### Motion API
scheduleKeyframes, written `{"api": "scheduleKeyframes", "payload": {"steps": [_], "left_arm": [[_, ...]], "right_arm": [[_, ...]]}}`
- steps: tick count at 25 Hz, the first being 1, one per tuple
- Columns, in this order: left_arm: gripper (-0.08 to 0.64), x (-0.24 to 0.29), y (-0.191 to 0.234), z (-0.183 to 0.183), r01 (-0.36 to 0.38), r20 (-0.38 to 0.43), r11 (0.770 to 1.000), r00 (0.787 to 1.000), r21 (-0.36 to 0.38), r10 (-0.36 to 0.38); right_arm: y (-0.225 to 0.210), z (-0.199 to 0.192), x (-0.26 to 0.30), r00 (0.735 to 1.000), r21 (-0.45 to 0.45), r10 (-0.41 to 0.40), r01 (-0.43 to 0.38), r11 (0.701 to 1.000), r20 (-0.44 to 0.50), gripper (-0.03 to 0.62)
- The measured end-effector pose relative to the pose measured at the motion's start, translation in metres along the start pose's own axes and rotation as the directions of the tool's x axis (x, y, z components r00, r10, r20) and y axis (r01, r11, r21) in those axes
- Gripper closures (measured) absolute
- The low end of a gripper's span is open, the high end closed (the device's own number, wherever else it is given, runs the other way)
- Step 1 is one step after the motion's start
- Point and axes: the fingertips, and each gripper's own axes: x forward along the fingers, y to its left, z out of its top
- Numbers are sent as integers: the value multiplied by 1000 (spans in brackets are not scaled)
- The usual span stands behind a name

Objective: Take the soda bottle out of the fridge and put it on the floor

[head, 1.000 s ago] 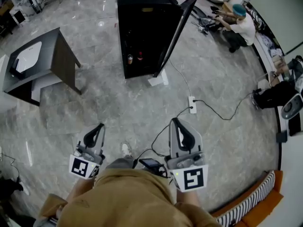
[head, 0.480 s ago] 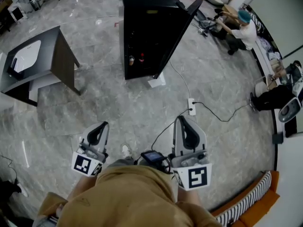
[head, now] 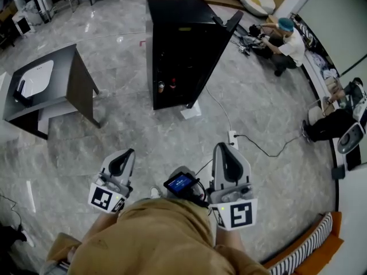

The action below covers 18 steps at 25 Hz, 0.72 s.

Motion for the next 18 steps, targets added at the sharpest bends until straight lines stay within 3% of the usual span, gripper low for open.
{"api": "scheduleKeyframes", "payload": {"steps": [5,10,14,18], "left_arm": [[557,10,15,-5,-21,-28,999,999,23,22],[557,40,27,-21,-65,-60,997,996,51,68],[558,103,31,-32,-83,-75,995,993,53,87],[557,195,17,-41,-40,-108,997,993,73,47]], "right_arm": [[-9,-12,24,1000,4,21,-21,1000,9,590],[-46,-40,58,998,43,58,-59,997,15,589],[-98,-53,96,997,39,73,-74,996,34,590],[-173,-62,137,998,12,36,-37,999,42,589]]}}
